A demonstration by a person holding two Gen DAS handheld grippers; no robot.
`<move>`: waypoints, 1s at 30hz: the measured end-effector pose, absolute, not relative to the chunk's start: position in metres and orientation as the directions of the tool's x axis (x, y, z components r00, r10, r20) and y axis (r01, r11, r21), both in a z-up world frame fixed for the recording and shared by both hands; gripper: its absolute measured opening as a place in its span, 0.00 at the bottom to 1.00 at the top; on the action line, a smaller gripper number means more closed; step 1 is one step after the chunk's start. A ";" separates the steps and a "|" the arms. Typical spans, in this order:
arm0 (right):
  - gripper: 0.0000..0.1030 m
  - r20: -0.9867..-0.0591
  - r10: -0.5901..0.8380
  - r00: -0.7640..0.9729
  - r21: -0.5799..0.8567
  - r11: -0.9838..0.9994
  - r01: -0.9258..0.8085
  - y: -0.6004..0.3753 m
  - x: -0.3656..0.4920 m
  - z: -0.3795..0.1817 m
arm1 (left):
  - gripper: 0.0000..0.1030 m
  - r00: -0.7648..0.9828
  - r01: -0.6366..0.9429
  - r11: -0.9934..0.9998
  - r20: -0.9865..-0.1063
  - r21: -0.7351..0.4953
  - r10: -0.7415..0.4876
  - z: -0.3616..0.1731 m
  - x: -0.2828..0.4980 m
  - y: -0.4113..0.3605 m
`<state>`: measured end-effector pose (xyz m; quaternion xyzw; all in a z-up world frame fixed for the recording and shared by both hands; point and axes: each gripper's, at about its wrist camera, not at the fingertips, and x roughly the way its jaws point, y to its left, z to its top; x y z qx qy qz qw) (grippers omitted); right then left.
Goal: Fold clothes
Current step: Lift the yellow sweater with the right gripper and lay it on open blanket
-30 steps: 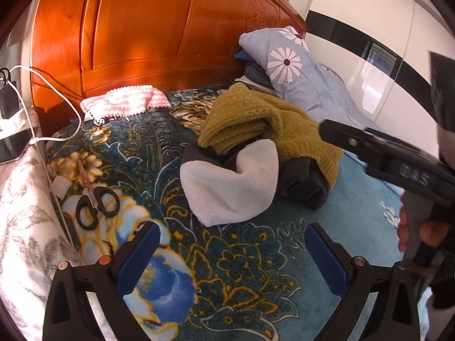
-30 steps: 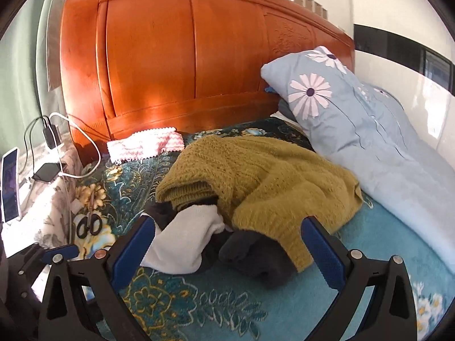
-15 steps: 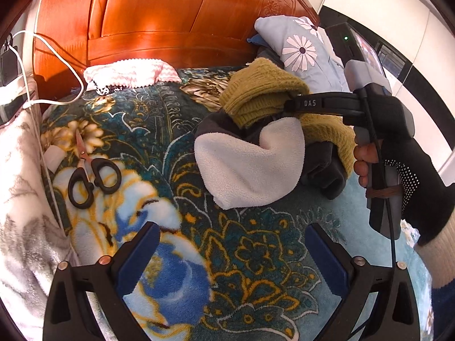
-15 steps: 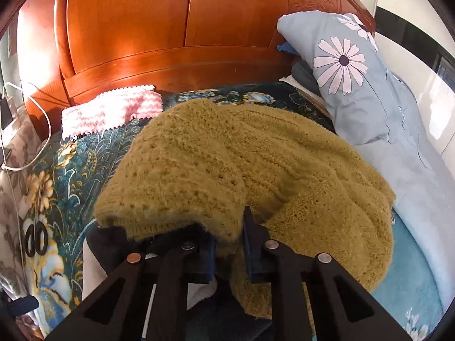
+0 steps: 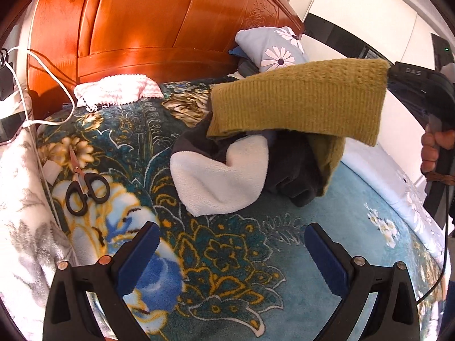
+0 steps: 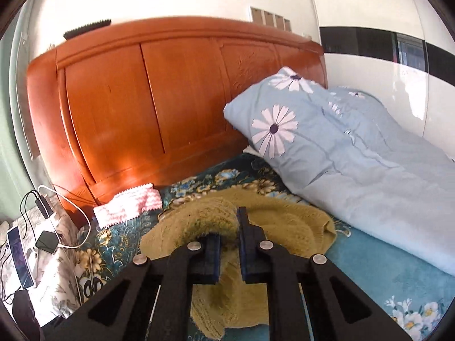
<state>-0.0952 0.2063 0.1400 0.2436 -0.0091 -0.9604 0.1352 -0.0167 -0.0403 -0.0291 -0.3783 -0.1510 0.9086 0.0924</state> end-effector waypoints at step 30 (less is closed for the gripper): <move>0.10 -0.246 0.088 -0.965 0.011 -0.996 -0.093 0.488 0.234 0.268 | 1.00 -0.569 -0.475 -0.799 -0.564 -0.369 0.599 0.028 0.110 0.191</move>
